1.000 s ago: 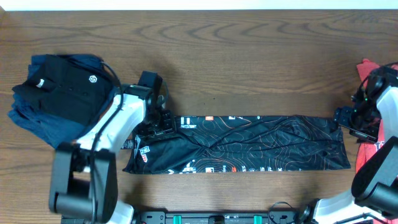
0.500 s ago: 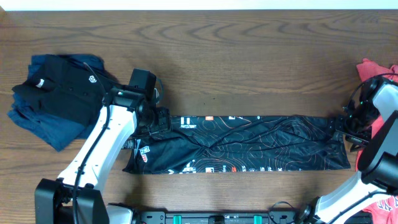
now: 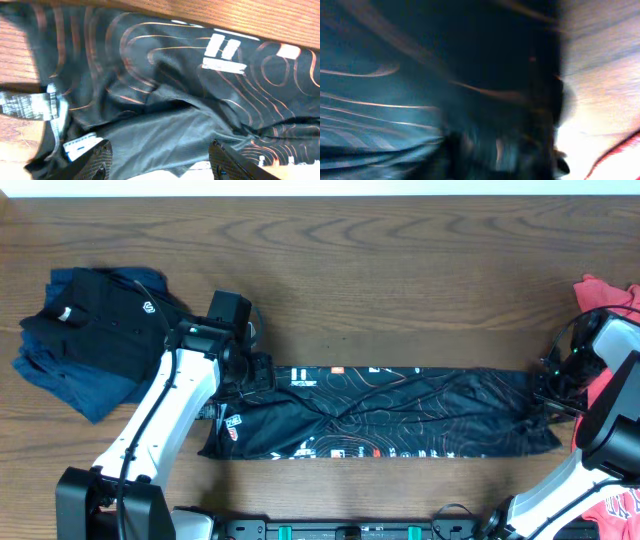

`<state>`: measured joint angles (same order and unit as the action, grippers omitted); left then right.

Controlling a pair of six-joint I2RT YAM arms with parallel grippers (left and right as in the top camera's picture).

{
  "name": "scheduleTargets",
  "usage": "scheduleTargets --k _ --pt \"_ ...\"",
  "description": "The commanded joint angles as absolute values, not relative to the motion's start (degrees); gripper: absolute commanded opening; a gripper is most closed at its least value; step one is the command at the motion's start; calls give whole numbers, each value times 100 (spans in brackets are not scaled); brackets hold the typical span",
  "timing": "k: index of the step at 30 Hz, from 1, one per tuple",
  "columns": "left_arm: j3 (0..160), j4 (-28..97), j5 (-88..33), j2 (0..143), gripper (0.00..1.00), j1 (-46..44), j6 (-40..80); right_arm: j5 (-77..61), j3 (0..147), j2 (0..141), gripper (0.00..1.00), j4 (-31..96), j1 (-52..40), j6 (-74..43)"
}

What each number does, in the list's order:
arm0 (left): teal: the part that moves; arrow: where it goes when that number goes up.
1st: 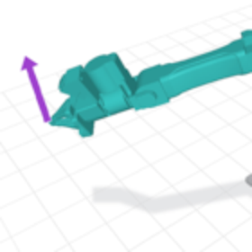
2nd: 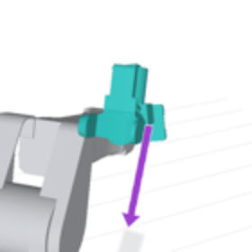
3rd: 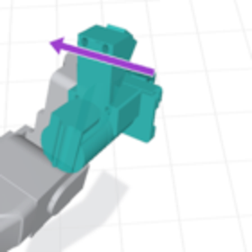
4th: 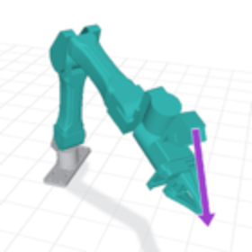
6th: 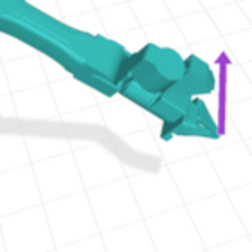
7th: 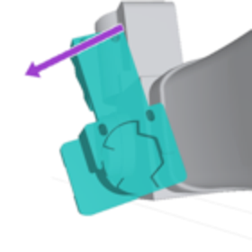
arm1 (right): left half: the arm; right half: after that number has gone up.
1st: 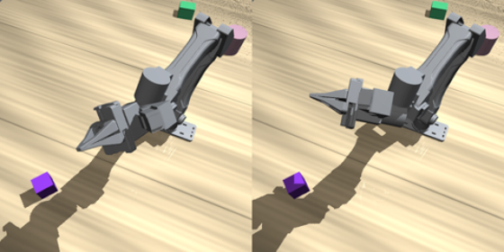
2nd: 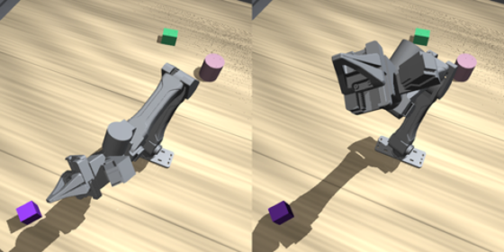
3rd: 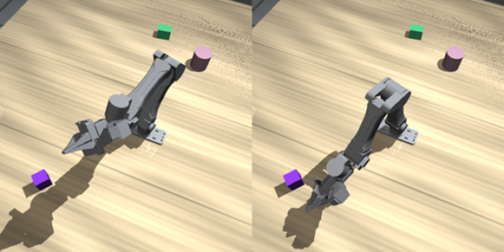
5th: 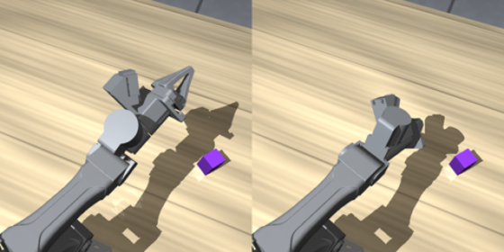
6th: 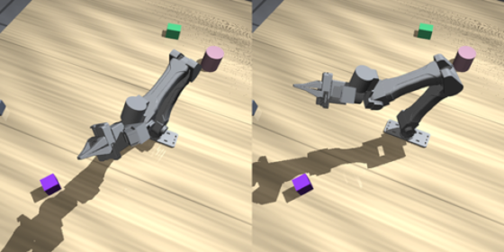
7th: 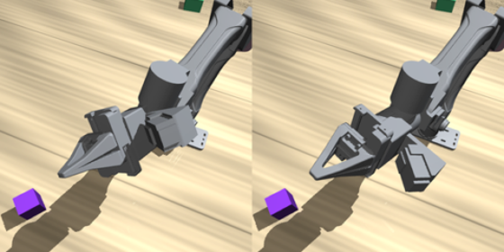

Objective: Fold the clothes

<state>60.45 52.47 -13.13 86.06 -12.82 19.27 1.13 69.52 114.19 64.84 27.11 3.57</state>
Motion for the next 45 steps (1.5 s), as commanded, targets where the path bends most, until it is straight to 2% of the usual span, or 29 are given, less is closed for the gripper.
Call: scheduleTargets --k 1,3,11,15,19,23,30,35,45 --pt "6027 5264 -1238 8580 64 -1278 1852 123 6735 11695 6 6178 2742 351" --pt "6027 5264 -1238 8580 64 -1278 1852 123 6757 11690 1 6160 2742 346" --pt "6233 5266 -1238 8538 64 -980 1848 309 7540 11690 1 6608 2746 -1" --pt "6292 5273 -1238 8425 64 -698 1831 451 8379 11686 1 7247 2746 -207" --pt "6292 5393 -1236 8394 65 -510 1717 23 9129 11605 1 8060 2665 -272" --pt "6287 5507 -1236 8394 70 -384 1656 -91 9277 11227 1 8468 2359 -257" --pt "6287 5572 -1238 8394 71 -344 1658 8 9277 10619 1 8705 1190 -268" --pt "6287 5638 -1238 8394 71 -344 1658 19 9111 10619 1 8750 261 -709" --pt "6285 5745 -1238 8394 71 -344 1658 16 8121 10619 1 7929 -1361 -1697"
